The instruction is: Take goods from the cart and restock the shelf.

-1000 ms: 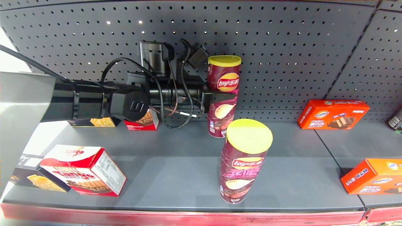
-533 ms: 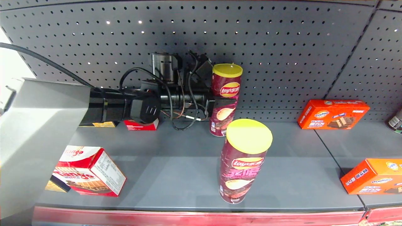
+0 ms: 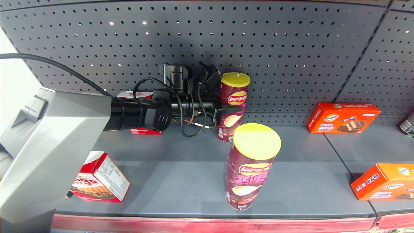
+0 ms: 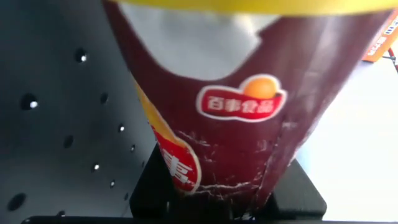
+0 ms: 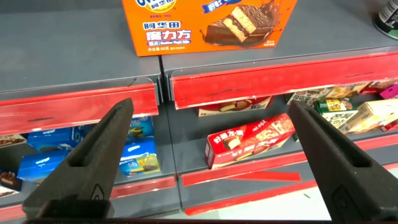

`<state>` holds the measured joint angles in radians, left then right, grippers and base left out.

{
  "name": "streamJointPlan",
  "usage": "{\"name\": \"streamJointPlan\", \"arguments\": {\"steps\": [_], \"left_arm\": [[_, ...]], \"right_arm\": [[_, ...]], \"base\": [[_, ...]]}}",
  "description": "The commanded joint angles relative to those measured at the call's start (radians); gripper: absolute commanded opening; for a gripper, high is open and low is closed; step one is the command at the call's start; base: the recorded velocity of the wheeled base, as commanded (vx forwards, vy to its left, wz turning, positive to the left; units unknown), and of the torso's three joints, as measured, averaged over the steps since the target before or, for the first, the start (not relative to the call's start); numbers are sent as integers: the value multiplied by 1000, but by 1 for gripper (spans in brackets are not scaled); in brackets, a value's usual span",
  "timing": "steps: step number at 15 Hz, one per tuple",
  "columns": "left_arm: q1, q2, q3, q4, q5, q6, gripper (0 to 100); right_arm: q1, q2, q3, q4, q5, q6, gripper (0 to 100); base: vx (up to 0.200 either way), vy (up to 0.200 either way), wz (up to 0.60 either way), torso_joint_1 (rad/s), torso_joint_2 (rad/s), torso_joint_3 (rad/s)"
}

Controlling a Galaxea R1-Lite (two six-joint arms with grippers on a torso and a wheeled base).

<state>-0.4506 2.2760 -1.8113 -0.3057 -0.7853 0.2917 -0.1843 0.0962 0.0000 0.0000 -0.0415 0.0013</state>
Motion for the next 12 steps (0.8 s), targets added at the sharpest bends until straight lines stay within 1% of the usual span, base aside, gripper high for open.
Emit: {"name": "streamJointPlan", "arguments": {"steps": [1,3,4,6,8,11,12], "left_arm": [[9,14,-11,2,1,9,0],[10,14,-10,2,1,12,0],[10,13,-11,2,1,12,100],[12,7,-6,4,1,14,100],[12,-15,1,19,3,6,100],[12,-65,4,86,6,4,100],[20,-101,13,125,8,7,100]], "right_arm": [[0,2,0,0,0,0,100],[0,2,0,0,0,0,100],[0,2,0,0,0,0,100],[-1,2,0,0,0,0,100],[0,2,0,0,0,0,100],[0,2,0,0,0,0,100],[0,2,0,0,0,0,100]], "base": [[0,0,0,0,0,0],[0,0,0,0,0,0],[0,0,0,0,0,0],[0,0,0,0,0,0],[0,0,0,0,0,0],[0,0,0,0,0,0],[0,0,0,0,0,0]]}}
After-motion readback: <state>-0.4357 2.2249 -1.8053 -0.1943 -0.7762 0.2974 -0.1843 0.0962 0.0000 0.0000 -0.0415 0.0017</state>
